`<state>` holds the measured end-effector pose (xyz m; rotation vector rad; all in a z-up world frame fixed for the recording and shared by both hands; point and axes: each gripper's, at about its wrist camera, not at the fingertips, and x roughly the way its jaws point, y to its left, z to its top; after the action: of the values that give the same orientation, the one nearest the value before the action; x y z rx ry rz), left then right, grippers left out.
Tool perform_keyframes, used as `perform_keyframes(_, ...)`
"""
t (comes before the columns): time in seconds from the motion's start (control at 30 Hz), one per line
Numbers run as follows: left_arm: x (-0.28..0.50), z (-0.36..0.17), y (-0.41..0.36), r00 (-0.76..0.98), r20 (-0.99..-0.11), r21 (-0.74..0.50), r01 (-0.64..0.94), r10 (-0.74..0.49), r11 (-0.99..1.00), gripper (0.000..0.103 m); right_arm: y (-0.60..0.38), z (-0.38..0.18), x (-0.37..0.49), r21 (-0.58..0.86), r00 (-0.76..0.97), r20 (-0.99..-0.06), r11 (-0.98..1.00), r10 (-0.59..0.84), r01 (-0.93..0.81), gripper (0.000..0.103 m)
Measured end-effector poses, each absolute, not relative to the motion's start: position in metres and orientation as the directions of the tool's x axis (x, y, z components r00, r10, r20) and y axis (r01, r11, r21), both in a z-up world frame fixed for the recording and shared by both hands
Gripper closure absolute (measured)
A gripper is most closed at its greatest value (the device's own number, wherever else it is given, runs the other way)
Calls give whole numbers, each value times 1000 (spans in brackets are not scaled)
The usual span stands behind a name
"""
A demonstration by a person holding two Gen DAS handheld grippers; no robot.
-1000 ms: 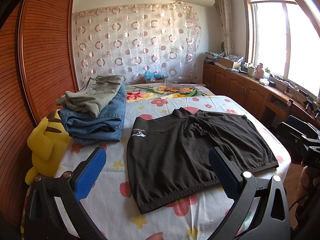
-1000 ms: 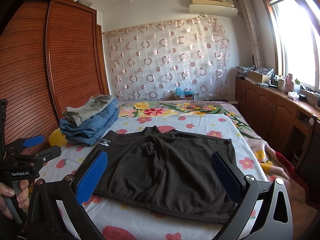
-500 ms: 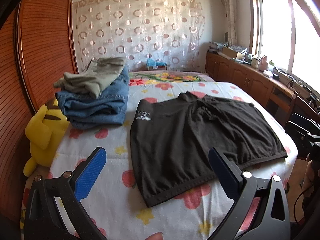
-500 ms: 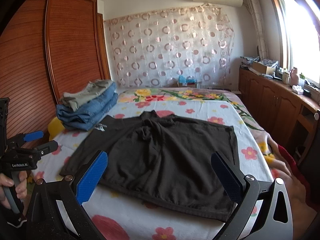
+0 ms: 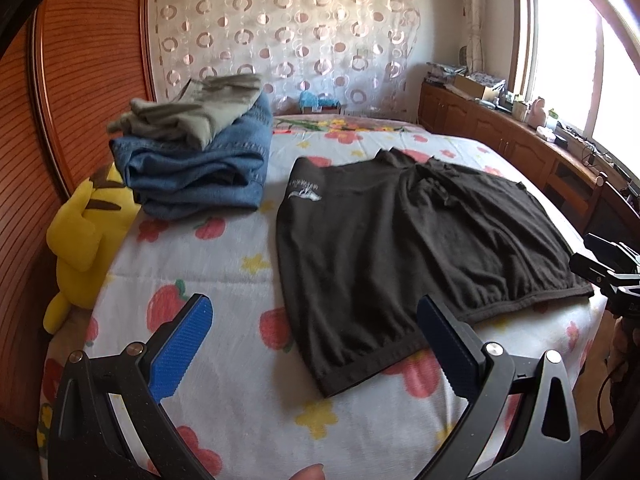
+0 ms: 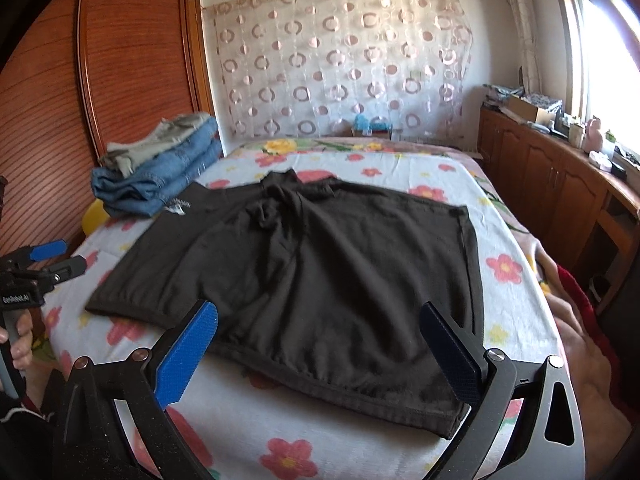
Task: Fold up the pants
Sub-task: 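Move both grippers toward the hem of the black shorts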
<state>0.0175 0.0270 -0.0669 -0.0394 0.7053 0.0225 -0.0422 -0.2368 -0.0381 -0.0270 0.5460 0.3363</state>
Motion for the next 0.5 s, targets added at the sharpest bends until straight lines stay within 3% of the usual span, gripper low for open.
perform_keyframes(0.33,12,-87,46,726,-687,-47,-34,-8,998,1,-249,-44,-45,49,764,-581,949,280,-310,9)
perform_keyframes(0.5,10,-94,52,715,-699,-58,-41,-12,997,13,-252,-37,-56,43,763,-586,950,274,-308,9)
